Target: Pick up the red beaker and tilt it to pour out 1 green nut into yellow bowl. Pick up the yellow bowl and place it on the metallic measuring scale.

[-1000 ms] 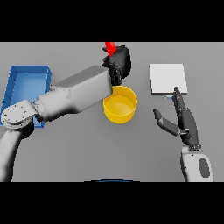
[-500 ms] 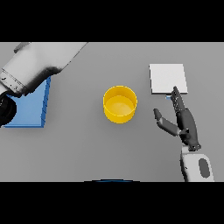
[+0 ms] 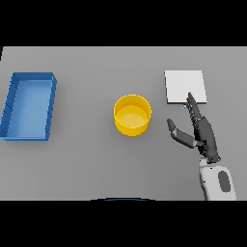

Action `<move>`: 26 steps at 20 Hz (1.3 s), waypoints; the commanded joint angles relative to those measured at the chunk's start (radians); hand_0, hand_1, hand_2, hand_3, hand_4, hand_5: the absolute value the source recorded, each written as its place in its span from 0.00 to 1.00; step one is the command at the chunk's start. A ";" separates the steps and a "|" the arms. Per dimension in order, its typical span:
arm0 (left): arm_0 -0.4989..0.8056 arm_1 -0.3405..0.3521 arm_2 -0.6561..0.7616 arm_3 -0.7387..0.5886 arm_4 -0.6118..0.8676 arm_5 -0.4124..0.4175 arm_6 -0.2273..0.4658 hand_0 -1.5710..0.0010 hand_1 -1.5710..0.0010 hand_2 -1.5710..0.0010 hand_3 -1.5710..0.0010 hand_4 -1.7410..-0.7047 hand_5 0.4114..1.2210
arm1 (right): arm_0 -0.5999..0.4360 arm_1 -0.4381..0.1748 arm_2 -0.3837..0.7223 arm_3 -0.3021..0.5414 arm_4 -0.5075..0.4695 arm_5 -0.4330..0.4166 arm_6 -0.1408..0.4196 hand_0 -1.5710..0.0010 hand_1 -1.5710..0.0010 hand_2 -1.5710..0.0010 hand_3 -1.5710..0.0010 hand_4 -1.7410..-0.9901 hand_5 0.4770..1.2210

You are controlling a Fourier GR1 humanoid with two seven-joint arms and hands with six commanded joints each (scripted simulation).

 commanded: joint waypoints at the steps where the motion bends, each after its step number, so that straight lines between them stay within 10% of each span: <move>1: 0.025 0.012 0.027 0.008 0.042 0.028 0.037 0.00 0.00 0.00 0.09 0.02 1.00 | -0.005 -0.004 -0.001 -0.002 -0.002 0.001 0.009 1.00 1.00 1.00 1.00 0.59 0.23; 13: 0.445 0.082 0.132 -0.105 0.434 0.261 0.253 0.00 0.00 0.00 0.06 0.00 1.00 | -0.008 -0.005 -0.001 0.019 -0.005 0.008 0.003 1.00 1.00 1.00 1.00 0.58 0.28; 22: 0.762 0.213 0.072 -0.561 0.558 0.465 0.413 0.00 0.00 0.00 0.15 0.00 1.00 | 0.006 -0.016 0.007 0.018 0.016 0.006 -0.006 1.00 1.00 1.00 1.00 0.55 0.33; 26: 0.824 0.253 0.041 -0.669 0.615 0.512 0.439 0.00 0.00 0.00 0.10 0.10 0.78 | 0.005 -0.014 0.011 0.004 0.019 0.000 -0.013 1.00 1.00 1.00 1.00 0.54 0.34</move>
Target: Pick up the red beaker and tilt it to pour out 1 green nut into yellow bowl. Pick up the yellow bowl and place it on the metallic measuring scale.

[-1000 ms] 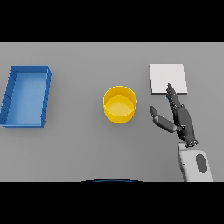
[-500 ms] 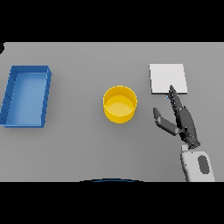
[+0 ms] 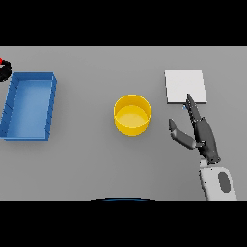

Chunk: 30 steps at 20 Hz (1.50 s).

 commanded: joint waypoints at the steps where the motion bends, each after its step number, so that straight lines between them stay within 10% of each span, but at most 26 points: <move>1: 0.009 0.012 -0.018 -0.019 0.014 0.001 0.003 0.00 0.00 0.00 0.08 0.15 0.68 | 0.005 -0.001 -0.002 0.004 -0.001 0.000 -0.002 1.00 1.00 1.00 1.00 0.55 0.34; 5: 0.065 0.047 -0.033 -0.133 0.078 -0.031 -0.010 0.00 0.03 0.10 0.46 0.59 0.45 | 0.001 0.010 0.003 0.002 -0.004 -0.001 0.013 1.00 1.00 1.00 1.00 0.55 0.34; 10: 0.086 0.086 -0.010 -0.213 0.155 -0.136 -0.039 0.60 0.66 0.70 0.81 0.86 0.34 | -0.014 0.005 -0.002 0.017 0.000 -0.005 0.021 1.00 1.00 1.00 1.00 0.56 0.33; 17: 0.064 0.094 -0.064 -0.200 0.117 -0.197 0.004 0.92 0.93 0.94 0.96 0.95 0.30 | -0.004 0.001 0.005 0.013 0.018 -0.012 0.003 1.00 1.00 1.00 1.00 0.58 0.32; 24: 0.080 0.072 -0.056 -0.193 0.096 -0.117 -0.062 0.98 0.99 0.99 0.99 0.99 0.33 | -0.055 -0.032 0.048 -0.009 0.138 -0.049 0.111 1.00 1.00 1.00 1.00 0.69 0.25; 30: 0.094 0.082 -0.040 -0.222 0.114 -0.098 -0.085 1.00 1.00 1.00 1.00 0.97 0.37 | -0.230 -0.169 0.152 0.040 0.202 0.144 0.035 1.00 1.00 1.00 1.00 0.65 0.25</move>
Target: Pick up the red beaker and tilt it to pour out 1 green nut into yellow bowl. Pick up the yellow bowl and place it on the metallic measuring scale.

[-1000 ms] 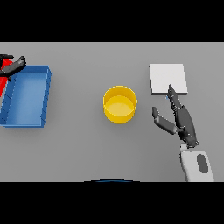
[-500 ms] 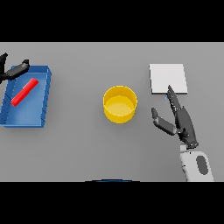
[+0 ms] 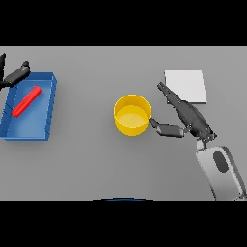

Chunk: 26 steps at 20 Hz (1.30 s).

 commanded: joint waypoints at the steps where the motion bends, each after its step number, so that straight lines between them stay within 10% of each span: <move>1: -0.002 -0.003 -0.004 0.001 -0.005 0.002 -0.002 1.00 1.00 1.00 1.00 0.97 0.37 | -0.027 -0.023 0.026 0.008 0.041 0.016 0.016 1.00 1.00 1.00 1.00 0.64 0.24; 13: 0.024 -0.002 0.014 -0.003 0.019 0.012 -0.039 1.00 1.00 1.00 1.00 0.94 0.38 | -0.305 -0.129 0.284 0.143 0.306 0.202 -0.055 1.00 1.00 1.00 1.00 0.70 0.22; 26: 0.019 -0.017 0.029 0.015 0.037 0.002 -0.064 1.00 1.00 1.00 1.00 0.91 0.39 | -0.395 -0.092 0.400 0.331 0.387 0.245 -0.124 1.00 1.00 1.00 1.00 0.63 0.27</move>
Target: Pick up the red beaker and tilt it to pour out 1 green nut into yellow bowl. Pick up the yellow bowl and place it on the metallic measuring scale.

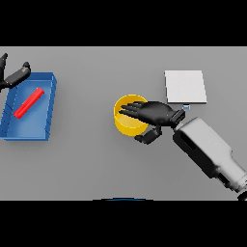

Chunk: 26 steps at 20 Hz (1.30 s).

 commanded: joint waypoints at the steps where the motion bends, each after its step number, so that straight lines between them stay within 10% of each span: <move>1: 0.008 0.001 -0.003 -0.010 0.000 0.004 0.003 1.00 1.00 1.00 1.00 0.91 0.39 | -0.006 0.001 0.008 0.011 0.006 0.004 -0.005 1.00 1.00 1.00 1.00 0.62 0.28; 12: 0.005 0.001 -0.011 -0.026 -0.008 0.019 0.024 1.00 1.00 1.00 1.00 0.91 0.40 | -0.024 0.032 0.016 0.075 0.002 0.001 -0.025 1.00 0.99 0.95 0.92 0.54 0.43; 16: 0.005 0.015 -0.009 -0.049 -0.006 0.020 0.029 1.00 1.00 1.00 1.00 0.92 0.39 | -0.017 0.025 0.029 0.071 0.011 0.008 -0.044 0.70 0.76 0.76 0.73 0.35 0.70; 19: 0.013 0.017 -0.009 -0.050 -0.002 0.019 0.031 1.00 1.00 1.00 1.00 0.92 0.40 | -0.034 0.034 0.029 0.087 0.009 0.013 -0.027 0.40 0.49 0.50 0.38 0.29 0.85; 26: 0.005 0.004 -0.006 -0.032 -0.003 0.017 0.014 1.00 1.00 1.00 1.00 0.92 0.39 | -0.029 0.002 0.032 0.042 -0.012 0.040 -0.005 0.08 0.10 0.10 0.27 0.08 0.97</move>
